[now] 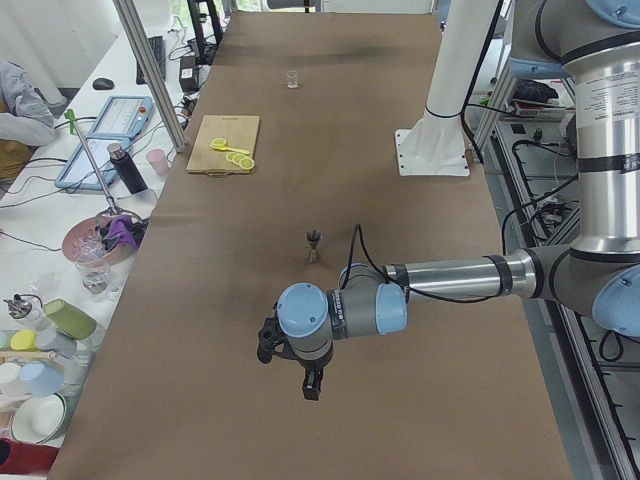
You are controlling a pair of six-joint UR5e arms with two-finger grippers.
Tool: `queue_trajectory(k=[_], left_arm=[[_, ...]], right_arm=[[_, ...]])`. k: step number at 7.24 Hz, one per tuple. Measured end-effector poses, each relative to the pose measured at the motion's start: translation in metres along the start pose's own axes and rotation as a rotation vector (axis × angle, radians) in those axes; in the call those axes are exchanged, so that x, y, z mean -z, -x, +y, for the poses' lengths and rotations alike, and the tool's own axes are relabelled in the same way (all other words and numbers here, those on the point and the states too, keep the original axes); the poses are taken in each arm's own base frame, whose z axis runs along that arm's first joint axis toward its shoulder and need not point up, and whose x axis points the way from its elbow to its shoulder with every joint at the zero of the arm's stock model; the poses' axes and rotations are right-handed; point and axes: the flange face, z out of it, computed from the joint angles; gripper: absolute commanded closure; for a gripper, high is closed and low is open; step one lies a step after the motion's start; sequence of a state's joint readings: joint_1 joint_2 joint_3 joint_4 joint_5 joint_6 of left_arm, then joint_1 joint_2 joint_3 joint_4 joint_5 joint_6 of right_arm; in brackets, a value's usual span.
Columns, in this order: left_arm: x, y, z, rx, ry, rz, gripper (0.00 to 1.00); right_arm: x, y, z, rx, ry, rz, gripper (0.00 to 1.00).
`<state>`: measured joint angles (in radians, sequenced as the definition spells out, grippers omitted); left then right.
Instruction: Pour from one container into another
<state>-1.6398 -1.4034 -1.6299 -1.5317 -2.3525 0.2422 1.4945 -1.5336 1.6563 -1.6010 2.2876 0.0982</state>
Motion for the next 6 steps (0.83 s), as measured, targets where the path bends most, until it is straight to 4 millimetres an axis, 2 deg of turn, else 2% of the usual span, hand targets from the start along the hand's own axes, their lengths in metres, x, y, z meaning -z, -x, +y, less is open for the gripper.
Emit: queue_trajectory(k=[3, 6], left_arm=[[0.005, 0.0051, 0.0022, 0.145, -0.018, -0.001, 0.01], [0.0066, 0.0048, 0.0019, 0.158, -0.026, 0.002, 0.01]], right_arm=[[-0.0017, -0.0011, 0.0011, -0.005, 0.006, -0.003, 0.0], [-0.0036, -0.0029, 0.0026, -0.009, 0.01, -0.003, 0.0]])
